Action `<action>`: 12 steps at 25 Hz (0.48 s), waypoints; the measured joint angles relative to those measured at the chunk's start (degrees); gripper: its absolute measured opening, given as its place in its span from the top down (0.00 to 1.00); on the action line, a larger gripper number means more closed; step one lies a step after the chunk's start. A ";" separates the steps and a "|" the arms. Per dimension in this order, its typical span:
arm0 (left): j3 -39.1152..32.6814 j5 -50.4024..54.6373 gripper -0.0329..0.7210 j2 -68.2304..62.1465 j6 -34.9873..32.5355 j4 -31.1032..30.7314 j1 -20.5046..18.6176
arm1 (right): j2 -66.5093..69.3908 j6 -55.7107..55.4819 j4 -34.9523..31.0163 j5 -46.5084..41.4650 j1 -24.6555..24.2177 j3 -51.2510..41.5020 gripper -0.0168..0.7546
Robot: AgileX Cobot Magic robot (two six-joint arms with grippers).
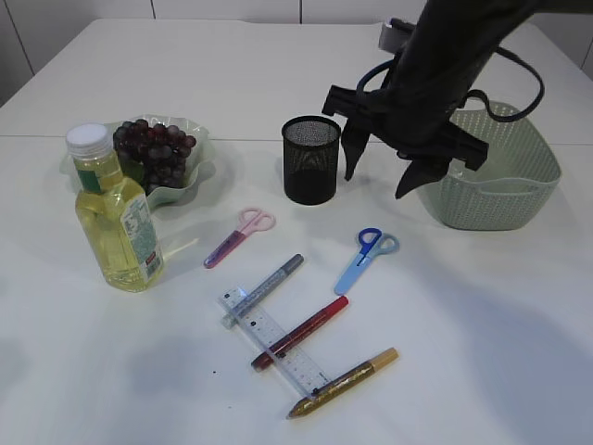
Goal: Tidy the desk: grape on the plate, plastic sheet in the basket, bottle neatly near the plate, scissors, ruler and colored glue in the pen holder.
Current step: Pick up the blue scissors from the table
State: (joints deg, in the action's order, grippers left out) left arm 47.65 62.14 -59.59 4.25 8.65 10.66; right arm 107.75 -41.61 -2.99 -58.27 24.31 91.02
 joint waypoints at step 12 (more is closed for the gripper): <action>0.00 0.32 0.28 0.04 -0.16 -0.48 0.00 | 14.62 -13.32 0.71 -11.40 0.00 14.96 0.34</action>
State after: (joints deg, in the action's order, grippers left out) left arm 47.65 62.45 -59.55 4.10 8.17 10.66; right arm 122.37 -54.93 -2.29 -69.67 24.31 105.98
